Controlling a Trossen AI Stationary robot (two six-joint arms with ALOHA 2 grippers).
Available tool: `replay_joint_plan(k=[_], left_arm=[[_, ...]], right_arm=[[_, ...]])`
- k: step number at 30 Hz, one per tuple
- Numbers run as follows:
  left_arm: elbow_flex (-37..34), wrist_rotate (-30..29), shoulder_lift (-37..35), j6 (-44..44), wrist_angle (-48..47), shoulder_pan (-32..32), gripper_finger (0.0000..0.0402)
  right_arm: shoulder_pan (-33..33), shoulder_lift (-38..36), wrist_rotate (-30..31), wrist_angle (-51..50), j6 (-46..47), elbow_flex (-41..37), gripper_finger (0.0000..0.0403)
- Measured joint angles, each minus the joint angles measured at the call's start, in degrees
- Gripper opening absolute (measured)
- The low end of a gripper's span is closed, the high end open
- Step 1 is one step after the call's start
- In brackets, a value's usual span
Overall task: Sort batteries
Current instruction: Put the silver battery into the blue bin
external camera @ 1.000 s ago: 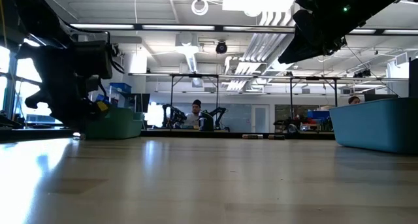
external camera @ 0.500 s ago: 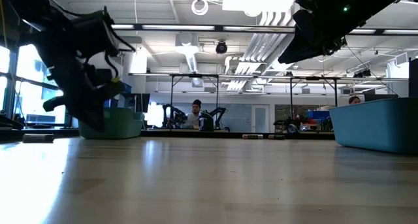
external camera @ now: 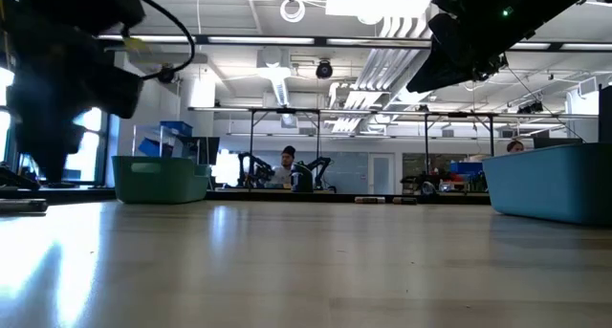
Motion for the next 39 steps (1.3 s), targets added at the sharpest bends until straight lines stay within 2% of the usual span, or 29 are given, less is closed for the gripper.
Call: replay_joint_plan(k=[4,9,12,15,19,22,25,27,31,36,39], left_arm=[[0.0,2.1,-0.9,-4.1,0.0,-6.3,0.0112],[0.0,1.7,0.1,-8.7,0.6,-12.7,0.0115],[0.0,-0.7,0.4,-9.0,1.8,-12.7,0.0116],[0.0,1.9,0.4,-9.0,7.1,-12.1,0.0124],[0.3,4.1,0.4,-10.8,14.1,-14.3,0.0148],[3.7,5.8,0.4,-14.1,7.4,-18.0,0.016],[9.5,8.1,1.0,-20.0,-4.5,-22.7,0.0161],[14.2,4.9,2.2,-22.2,-13.1,-26.7,0.0159],[20.6,-8.0,7.9,-20.1,-22.6,-35.0,0.0157],[21.0,-17.6,16.1,-21.4,-18.3,-39.8,0.0157],[21.0,-15.7,19.9,-21.0,-17.6,-39.8,0.0167]], right_arm=[[0.0,0.0,0.0,0.0,0.0,0.0,0.0142],[0.0,0.0,0.0,0.5,-1.3,0.0,0.0142],[0.0,0.0,0.0,1.8,-2.7,0.0,0.0142],[0.0,0.0,0.3,2.5,-3.7,0.0,0.0142],[-0.5,0.0,0.4,4.4,-6.2,0.0,0.0142],[-1.1,0.0,0.4,5.5,-7.6,0.0,0.0142],[-1.7,0.0,0.3,6.0,-8.5,0.0,0.0142],[-2.2,0.0,0.3,6.6,-9.1,0.0,0.0142],[-2.8,0.0,0.3,8.0,-10.1,0.0,0.0142],[-3.1,0.0,0.1,8.2,-10.9,0.0,0.0142],[-3.1,0.0,-0.1,8.2,-11.0,0.0,0.0142]])
